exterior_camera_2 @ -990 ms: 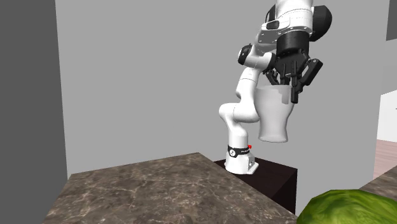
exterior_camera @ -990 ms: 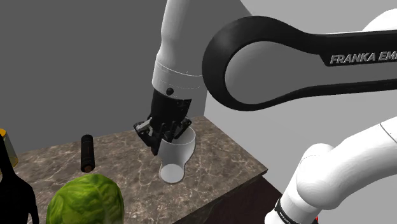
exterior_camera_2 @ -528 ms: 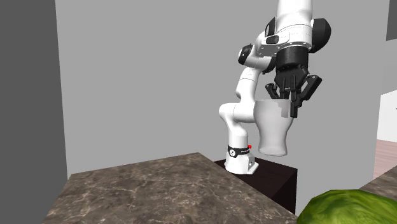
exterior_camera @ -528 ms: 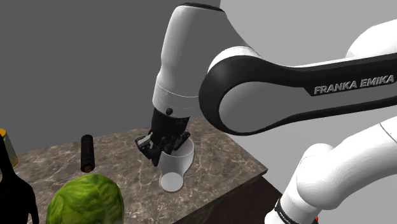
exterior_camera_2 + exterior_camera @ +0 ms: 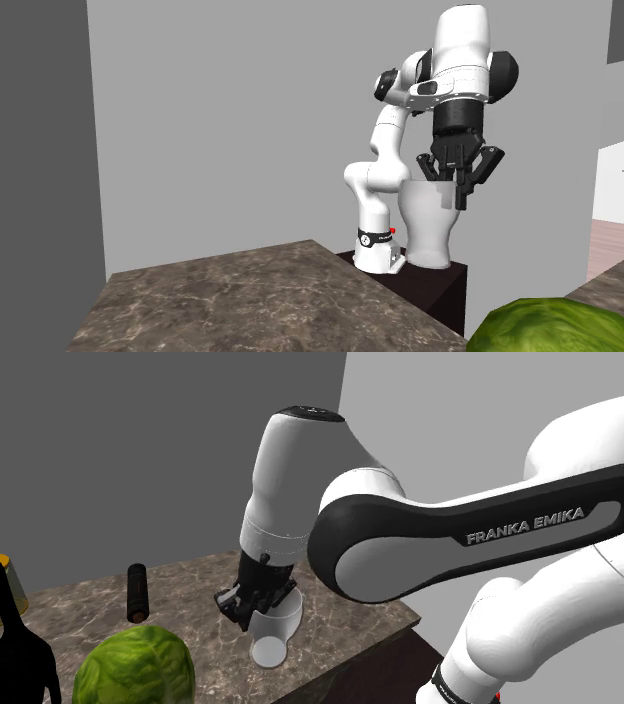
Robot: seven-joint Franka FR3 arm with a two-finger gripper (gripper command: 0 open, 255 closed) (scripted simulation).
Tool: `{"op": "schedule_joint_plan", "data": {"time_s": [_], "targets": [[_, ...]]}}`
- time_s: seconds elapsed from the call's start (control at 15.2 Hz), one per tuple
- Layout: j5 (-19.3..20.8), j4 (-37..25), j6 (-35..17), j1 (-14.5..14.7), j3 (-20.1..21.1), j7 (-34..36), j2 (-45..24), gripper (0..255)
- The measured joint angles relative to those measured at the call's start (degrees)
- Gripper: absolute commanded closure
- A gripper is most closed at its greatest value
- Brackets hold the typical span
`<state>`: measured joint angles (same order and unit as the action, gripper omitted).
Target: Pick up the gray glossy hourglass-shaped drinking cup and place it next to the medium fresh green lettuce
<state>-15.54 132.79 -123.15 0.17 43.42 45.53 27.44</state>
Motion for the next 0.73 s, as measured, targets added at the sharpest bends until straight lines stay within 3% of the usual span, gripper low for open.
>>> {"op": "schedule_joint_plan", "data": {"time_s": [0.73], "targets": [[0.1,6.2,-9.2,-0.8,3.4,1.1,-3.1,255]]}}
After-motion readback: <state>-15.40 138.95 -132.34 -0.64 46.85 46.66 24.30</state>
